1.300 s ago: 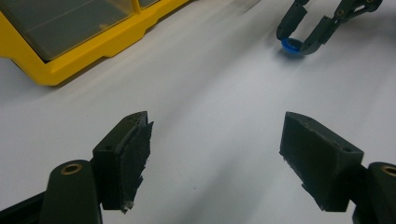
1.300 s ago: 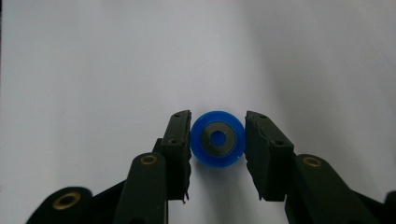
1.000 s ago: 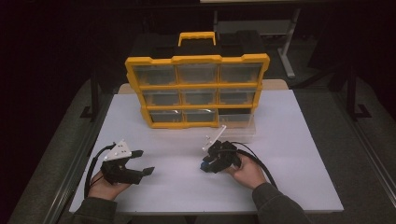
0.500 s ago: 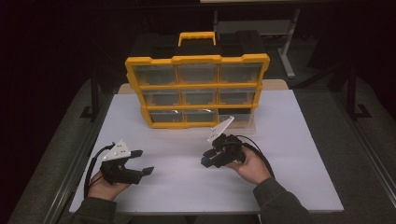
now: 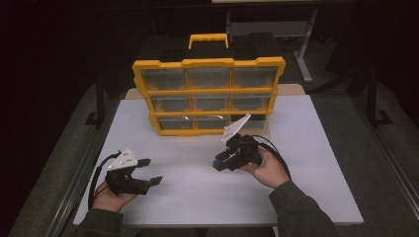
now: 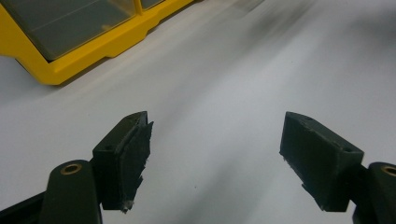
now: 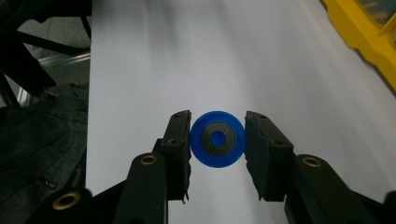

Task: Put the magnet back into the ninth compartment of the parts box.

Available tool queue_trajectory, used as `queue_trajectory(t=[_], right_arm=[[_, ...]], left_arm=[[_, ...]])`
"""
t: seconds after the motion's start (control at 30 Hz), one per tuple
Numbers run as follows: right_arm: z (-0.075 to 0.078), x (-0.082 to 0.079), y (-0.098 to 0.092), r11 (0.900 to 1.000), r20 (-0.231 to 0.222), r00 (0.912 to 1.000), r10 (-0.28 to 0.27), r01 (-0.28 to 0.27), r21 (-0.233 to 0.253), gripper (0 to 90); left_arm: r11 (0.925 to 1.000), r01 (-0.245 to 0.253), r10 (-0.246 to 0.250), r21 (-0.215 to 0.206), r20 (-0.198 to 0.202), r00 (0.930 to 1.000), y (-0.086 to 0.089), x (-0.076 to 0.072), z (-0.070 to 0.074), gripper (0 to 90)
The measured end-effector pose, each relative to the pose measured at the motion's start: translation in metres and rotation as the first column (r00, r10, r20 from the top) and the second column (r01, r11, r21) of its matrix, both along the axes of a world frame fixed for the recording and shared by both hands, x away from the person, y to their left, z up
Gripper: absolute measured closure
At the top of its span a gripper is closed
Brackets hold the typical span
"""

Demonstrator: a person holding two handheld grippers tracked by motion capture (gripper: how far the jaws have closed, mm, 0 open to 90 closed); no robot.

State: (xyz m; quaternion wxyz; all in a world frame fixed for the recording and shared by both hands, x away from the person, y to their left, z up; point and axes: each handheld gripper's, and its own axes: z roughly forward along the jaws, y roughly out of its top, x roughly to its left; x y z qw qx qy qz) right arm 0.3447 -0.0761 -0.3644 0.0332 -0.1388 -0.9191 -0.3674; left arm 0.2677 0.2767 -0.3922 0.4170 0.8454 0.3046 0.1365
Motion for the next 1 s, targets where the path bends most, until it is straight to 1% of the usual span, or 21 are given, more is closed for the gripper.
queue_trajectory(t=[0.07, 0.27, 0.3, 0.47, 0.57, 0.6, 0.63, 0.8, 0.83, 0.87, 0.9, 1.0], right_arm=[[0.003, 0.002, -0.002, 1.000, -0.011, 0.9999, -0.007, 0.007, 0.012, 60.9], [0.012, 0.009, -0.008, 0.999, -0.011, 0.9998, -0.015, 0.016, 0.032, 60.9], [0.014, 0.009, -0.009, 0.999, -0.015, 0.9997, -0.018, 0.018, 0.031, 60.9], [0.023, 0.013, -0.011, 0.999, 0.005, 0.9998, -0.018, 0.018, 0.028, 60.9], [0.027, 0.014, -0.012, 0.999, 0.005, 0.9998, -0.020, 0.020, 0.036, 60.9], [0.028, 0.015, -0.012, 0.999, 0.013, 0.9998, -0.017, 0.016, 0.038, 60.9], [0.030, 0.015, -0.013, 0.999, 0.002, 0.9997, -0.022, 0.022, 0.035, 60.9], [0.035, 0.019, -0.014, 0.999, 0.014, 0.9998, -0.017, 0.017, 0.029, 60.9], [0.036, 0.019, -0.015, 0.999, 0.002, 0.9997, -0.026, 0.026, 0.028, 60.9], [0.037, 0.021, -0.016, 0.999, 0.007, 0.9997, -0.025, 0.025, 0.026, 60.9], [0.038, 0.021, -0.017, 0.999, -0.004, 0.9995, -0.032, 0.032, 0.026, 60.9], [0.042, 0.023, -0.019, 0.999, -0.017, 0.9987, -0.047, 0.048, 0.022, 60.9]], left_arm=[[1.0000, 0.001, -0.001, 0.002, 0.001, 1.0000, 0.000, 0.000, 0.000, 24.0], [1.0000, 0.000, 0.000, 0.000, -0.001, 1.0000, 0.000, 0.000, 0.000, 24.0], [1.0000, 0.000, 0.000, 0.001, 0.000, 1.0000, 0.000, 0.000, 0.000, 24.0], [1.0000, 0.001, -0.001, 0.000, 0.000, 1.0000, 0.000, 0.000, 0.000, 24.0], [1.0000, 0.000, 0.000, -0.003, -0.001, 1.0000, 0.000, 0.000, -0.001, 24.1], [1.0000, 0.001, -0.001, -0.002, -0.001, 1.0000, 0.000, 0.000, -0.001, 24.1], [1.0000, 0.002, -0.002, -0.001, -0.001, 1.0000, 0.000, 0.000, 0.000, 24.1], [1.0000, -0.001, 0.001, -0.003, -0.002, 1.0000, 0.000, 0.000, 0.000, 24.1], [1.0000, 0.000, 0.000, -0.002, -0.002, 1.0000, 0.000, 0.000, 0.000, 24.1], [1.0000, 0.005, -0.005, 0.005, 0.007, 1.0000, 0.000, 0.000, 0.000, 24.2], [1.0000, 0.005, -0.005, 0.005, 0.006, 1.0000, 0.000, 0.000, 0.000, 24.2], [1.0000, 0.005, -0.005, 0.006, 0.008, 1.0000, 0.000, 0.000, 0.000, 24.2]])
